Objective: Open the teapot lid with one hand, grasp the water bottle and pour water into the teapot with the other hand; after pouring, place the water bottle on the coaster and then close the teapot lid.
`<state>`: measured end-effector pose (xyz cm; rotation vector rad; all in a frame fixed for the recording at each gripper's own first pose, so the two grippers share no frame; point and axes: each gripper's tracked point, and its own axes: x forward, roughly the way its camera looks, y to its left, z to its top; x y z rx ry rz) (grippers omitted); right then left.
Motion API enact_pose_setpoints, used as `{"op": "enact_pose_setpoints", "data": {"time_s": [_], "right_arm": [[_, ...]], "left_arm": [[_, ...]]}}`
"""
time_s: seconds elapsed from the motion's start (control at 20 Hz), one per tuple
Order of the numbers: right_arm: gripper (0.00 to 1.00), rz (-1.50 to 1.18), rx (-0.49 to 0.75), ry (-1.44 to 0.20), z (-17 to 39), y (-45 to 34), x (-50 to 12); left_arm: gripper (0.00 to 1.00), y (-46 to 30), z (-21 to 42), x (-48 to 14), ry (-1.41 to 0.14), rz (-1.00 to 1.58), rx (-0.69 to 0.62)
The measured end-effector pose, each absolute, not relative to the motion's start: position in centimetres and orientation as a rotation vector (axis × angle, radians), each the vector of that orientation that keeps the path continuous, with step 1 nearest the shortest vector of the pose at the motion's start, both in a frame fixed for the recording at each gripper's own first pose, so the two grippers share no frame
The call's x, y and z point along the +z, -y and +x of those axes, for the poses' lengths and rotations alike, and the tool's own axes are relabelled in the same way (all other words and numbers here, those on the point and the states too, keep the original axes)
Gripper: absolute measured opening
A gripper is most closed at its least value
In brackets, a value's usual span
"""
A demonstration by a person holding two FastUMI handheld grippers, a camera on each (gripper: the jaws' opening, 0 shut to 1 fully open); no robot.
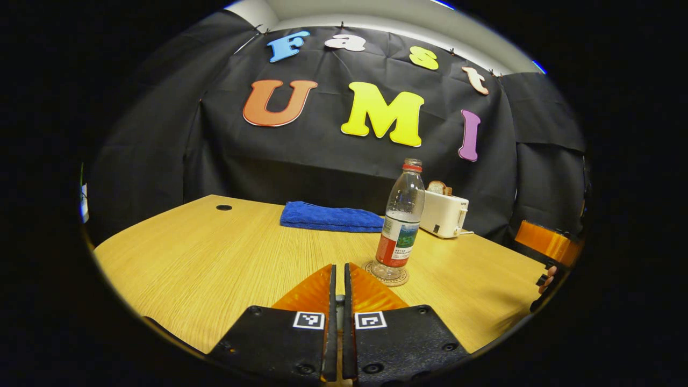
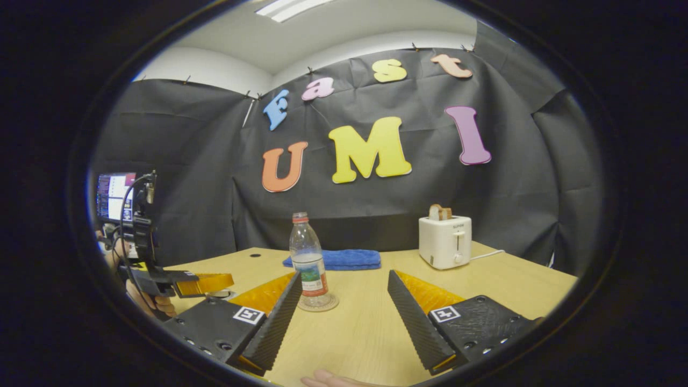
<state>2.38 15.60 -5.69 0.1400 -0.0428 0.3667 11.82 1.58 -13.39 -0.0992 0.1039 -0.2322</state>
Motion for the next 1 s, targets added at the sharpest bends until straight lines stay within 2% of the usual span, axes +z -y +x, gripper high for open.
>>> {"op": "enact_pose_setpoints", "data": {"time_s": [0.1, 0.15, 0.45, 0.5, 0.6, 0.7, 0.85, 0.9, 0.95, 1.0], "right_arm": [[0.96, 0.129, 0.371, 0.049, 2.1, -15.9, -5.6], [0.92, 0.127, 0.375, 0.051, 2.0, -16.1, -5.6], [0.92, 0.093, 0.396, 0.055, 1.3, -17.2, -6.0], [0.96, 0.092, 0.4, 0.048, 1.1, -17.3, -6.3], [0.92, 0.09, 0.404, 0.04, 1.0, -17.3, -6.6], [0.96, 0.086, 0.401, 0.038, 0.8, -17.1, -6.7], [0.96, 0.087, 0.396, 0.03, 0.9, -17.1, -7.0], [0.92, 0.088, 0.39, 0.028, 0.8, -16.9, -7.0], [0.92, 0.09, 0.381, 0.027, 0.9, -16.6, -7.0], [0.96, 0.092, 0.369, 0.029, 0.9, -16.2, -6.9]], "left_arm": [[0.07, -1.9, 11.8, -13.4, -0.093, -0.052, -0.217], [0.07, -2.0, 12.0, -13.5, -0.093, -0.034, -0.206], [0.08, -2.0, 12.0, -13.8, -0.097, 0.014, -0.185], [0.08, -1.9, 12.0, -14.2, -0.118, 0.007, -0.184], [0.08, -1.7, 11.8, -14.2, -0.122, 0.024, -0.182], [0.08, -1.9, 11.7, -14.2, -0.126, 0.038, -0.167], [0.09, -1.8, 11.7, -14.2, -0.128, 0.039, -0.149], [0.09, -1.6, 11.8, -14.3, -0.128, 0.033, -0.158], [0.14, -0.9, 11.7, -14.1, -0.133, 0.014, -0.177], [0.23, -0.4, 11.5, -14.0, -0.14, 0.002, -0.19]]}}
